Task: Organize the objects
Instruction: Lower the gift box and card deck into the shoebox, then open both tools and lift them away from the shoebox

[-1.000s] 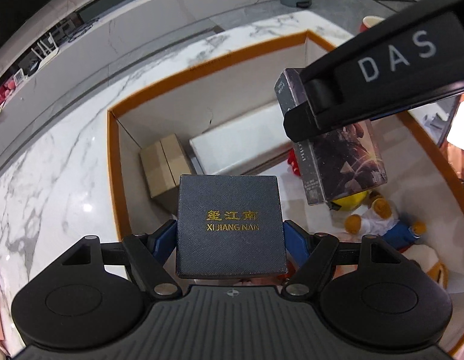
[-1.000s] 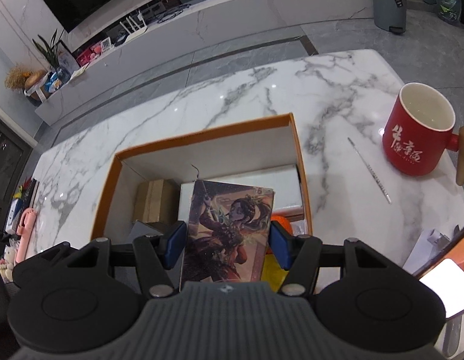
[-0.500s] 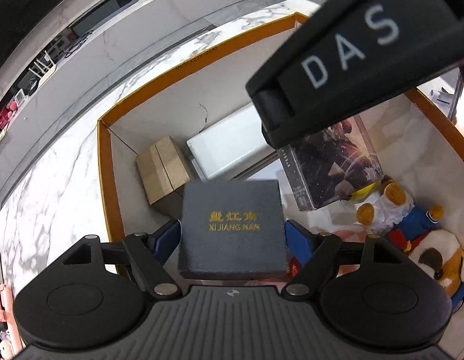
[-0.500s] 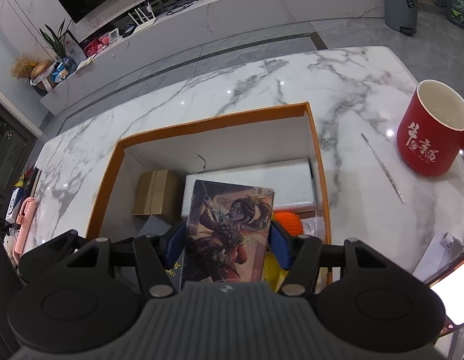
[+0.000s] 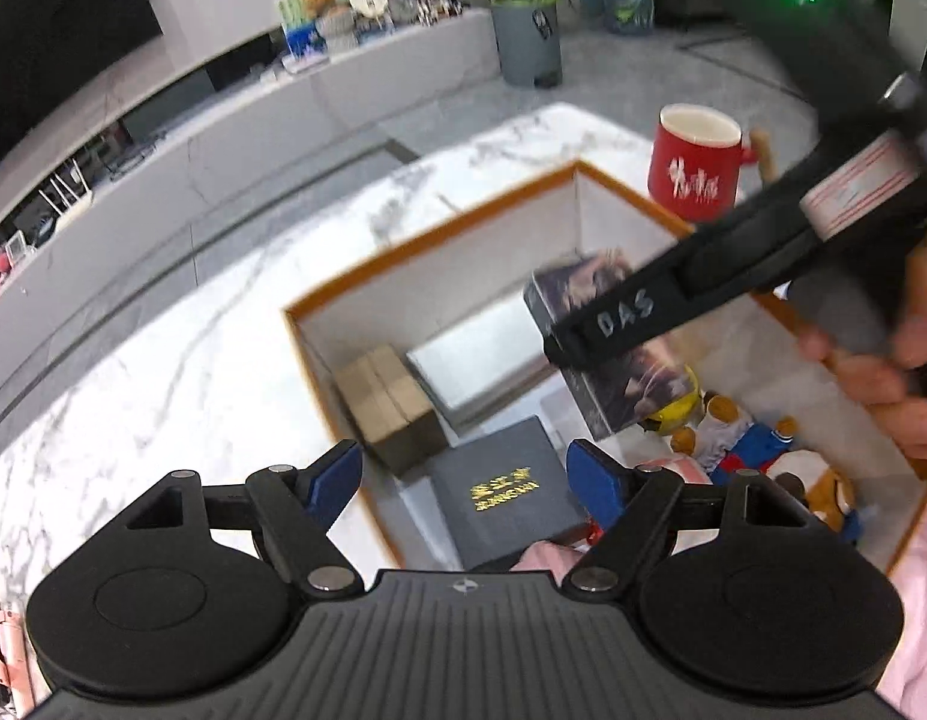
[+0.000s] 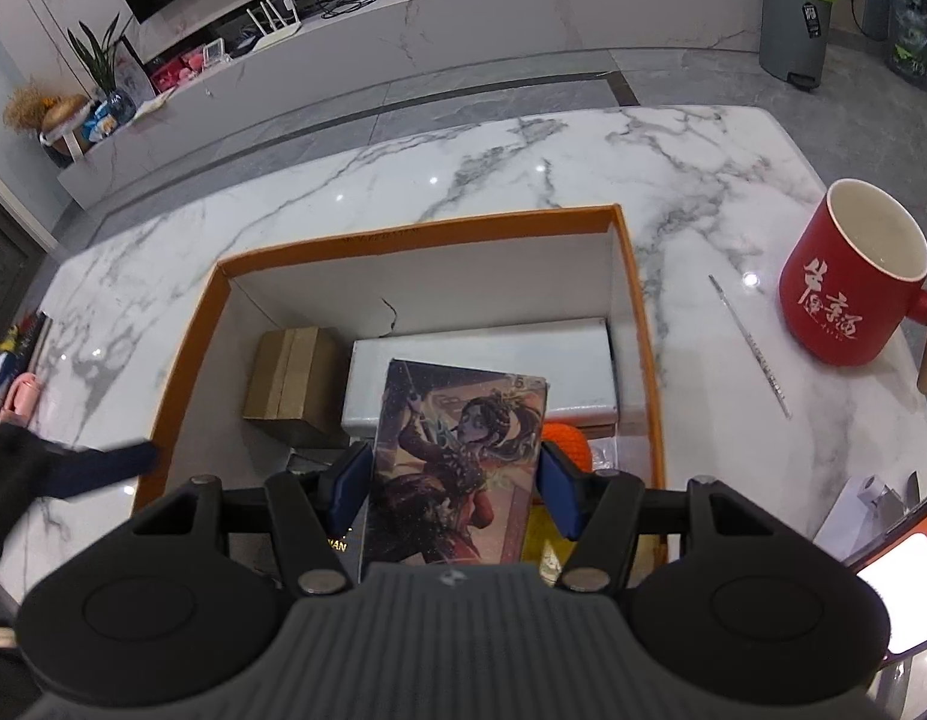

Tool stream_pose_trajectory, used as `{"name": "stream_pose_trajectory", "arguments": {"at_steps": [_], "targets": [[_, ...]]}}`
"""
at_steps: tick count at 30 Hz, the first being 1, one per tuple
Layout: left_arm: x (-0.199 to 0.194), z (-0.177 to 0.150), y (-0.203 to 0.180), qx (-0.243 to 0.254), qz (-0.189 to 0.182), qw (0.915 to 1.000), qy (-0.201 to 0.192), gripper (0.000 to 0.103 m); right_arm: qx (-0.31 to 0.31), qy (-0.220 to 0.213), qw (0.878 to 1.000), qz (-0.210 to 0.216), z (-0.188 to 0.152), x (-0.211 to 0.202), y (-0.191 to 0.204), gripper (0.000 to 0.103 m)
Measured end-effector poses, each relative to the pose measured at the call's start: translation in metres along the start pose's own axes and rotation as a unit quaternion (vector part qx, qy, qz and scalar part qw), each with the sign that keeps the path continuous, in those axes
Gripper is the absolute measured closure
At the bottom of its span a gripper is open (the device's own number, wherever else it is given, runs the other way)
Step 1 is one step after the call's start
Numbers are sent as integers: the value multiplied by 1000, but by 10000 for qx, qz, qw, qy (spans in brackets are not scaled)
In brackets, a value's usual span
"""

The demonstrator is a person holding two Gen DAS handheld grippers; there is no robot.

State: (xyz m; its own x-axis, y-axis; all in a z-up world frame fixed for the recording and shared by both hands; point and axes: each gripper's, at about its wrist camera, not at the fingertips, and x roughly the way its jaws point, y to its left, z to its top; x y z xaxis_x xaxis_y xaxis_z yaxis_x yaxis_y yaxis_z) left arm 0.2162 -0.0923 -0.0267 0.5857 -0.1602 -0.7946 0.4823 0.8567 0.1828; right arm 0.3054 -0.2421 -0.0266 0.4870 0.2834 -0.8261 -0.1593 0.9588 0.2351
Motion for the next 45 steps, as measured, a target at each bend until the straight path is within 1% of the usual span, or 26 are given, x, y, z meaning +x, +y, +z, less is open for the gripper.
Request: {"name": "stream_pose_trajectory", "arguments": {"at_steps": [3, 5, 7, 9, 10, 12, 16, 20, 22, 26, 31, 37, 45], "targets": [[-11, 1, 14, -138, 65, 9997, -212, 12, -150, -15, 9998, -147, -1, 4, 10, 41], [-16, -1, 23, -323, 99, 9990, -286, 12, -249, -14, 9995, -215, -2, 8, 16, 41], [-15, -4, 34, -523, 58, 9981, -313, 12, -256, 100, 9993, -269, -4, 15, 23, 41], [-16, -8, 39, -668, 25, 9972, -332, 12, -335, 174, 9983, -451, -7, 21, 29, 41], [-17, -11, 41, -707, 22, 9969, -338, 12, -405, 190, 9971, -612, -8, 24, 33, 41], [-18, -13, 44, -731, 9, 9967, -347, 12, -522, 197, 9952, -803, -11, 27, 37, 41], [-22, -17, 54, -827, -68, 9959, -349, 13, -536, 370, 9931, -978, -12, 35, 40, 41], [-23, -23, 61, -917, -106, 9950, -388, 13, -296, 607, 9945, -806, -11, 45, 42, 41], [-23, -27, 64, -990, -98, 9943, -390, 13, -244, 653, 9947, -762, -10, 48, 45, 41], [-23, -33, 70, -1057, -90, 9936, -374, 13, -241, 693, 9941, -796, -8, 51, 48, 41], [-23, -37, 72, -1083, -123, 9933, -370, 13, -59, 916, 9926, -793, -7, 54, 41, 41], [-23, -37, 74, -1112, -162, 9930, -374, 13, -227, 1186, 9907, -631, -5, 63, 44, 41], [-20, -35, 70, -1142, -166, 9928, -317, 13, -302, 1223, 9911, -425, -4, 61, 40, 41]]}}
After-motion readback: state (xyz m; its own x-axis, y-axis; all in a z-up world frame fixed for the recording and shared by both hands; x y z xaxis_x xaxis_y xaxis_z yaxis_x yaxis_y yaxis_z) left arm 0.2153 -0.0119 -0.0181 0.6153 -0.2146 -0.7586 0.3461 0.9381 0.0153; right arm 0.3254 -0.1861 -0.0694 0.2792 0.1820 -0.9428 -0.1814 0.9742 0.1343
